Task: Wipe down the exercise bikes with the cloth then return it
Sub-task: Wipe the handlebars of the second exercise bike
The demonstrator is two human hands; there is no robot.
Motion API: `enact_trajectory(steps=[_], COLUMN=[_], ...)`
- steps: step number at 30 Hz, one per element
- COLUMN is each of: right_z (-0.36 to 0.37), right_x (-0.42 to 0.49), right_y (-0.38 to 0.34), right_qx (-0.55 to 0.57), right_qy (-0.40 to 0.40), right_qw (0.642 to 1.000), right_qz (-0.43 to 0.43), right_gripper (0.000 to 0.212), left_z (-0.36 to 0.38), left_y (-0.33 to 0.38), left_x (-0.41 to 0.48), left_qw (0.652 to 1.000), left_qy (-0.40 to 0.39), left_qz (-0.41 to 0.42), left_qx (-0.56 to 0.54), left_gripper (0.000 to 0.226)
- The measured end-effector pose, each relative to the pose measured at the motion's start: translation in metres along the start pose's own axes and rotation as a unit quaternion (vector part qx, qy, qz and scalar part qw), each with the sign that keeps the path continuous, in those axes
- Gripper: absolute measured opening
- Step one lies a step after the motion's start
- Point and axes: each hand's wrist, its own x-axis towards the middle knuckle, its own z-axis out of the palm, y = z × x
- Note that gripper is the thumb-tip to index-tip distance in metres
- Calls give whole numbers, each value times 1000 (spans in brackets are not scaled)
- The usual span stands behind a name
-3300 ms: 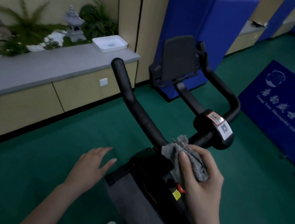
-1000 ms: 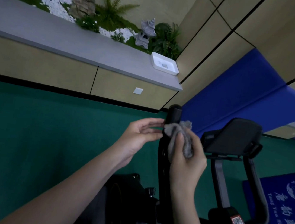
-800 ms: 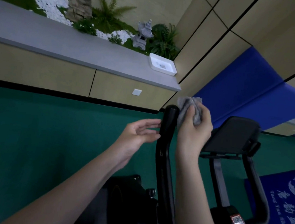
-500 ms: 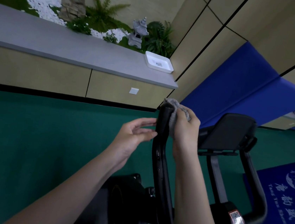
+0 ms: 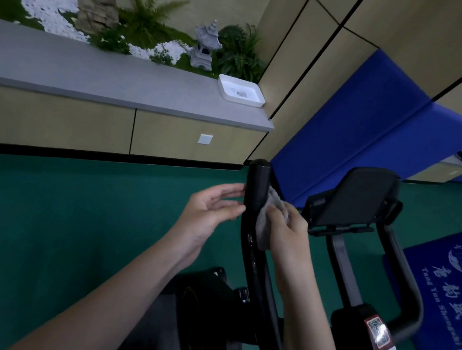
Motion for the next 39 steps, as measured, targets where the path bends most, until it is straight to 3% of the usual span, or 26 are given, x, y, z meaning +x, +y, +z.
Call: enact_trajectory(steps=[4, 9, 12, 15, 18, 22, 24, 27, 34, 39], right_z=[-1, -15, -29, -32, -25, -4, 8, 22, 49, 44], right_x=[-15, -34, -31, -10, 20, 55, 62, 62, 57, 66], right_y=[-2, 7, -13, -53, -96, -128, -133, -137, -123, -136], right_qx=[-43, -131, -126, -158, -267, -495, -575, -627, -666, -656], right_qy=[114, 94, 109, 42, -72, -280, -331, -384, -515, -513], right_qw=[983, 971, 946, 901, 830, 690, 624, 559, 469, 462], right_qz=[-140, -175, -278, -402, -483, -448, -412, -384, -267, -304], right_gripper=[15, 5, 10, 16, 20, 27, 22, 17, 12, 13], left_z=[0, -3, -3, 1, 6, 13, 17, 23, 32, 37], left_y=[3, 3, 0, -4, -8, -15, -20, -30, -48, -56], left_x=[1, 0, 0, -4, -10, -14, -18, -23, -24, -25], left_qw=[1000, 1000, 1000, 999, 999, 997, 995, 990, 975, 970], left_qy=[-8, -16, -10, -6, 2, 55, 72, 85, 124, 139], left_qz=[-5, -4, -19, -33, -31, -31, -29, -34, -53, -47], left_qx=[-1, 3, 0, 2, -10, -46, -65, -108, -175, -196], left_gripper=[33, 32, 33, 30, 29, 28, 30, 28, 14, 19])
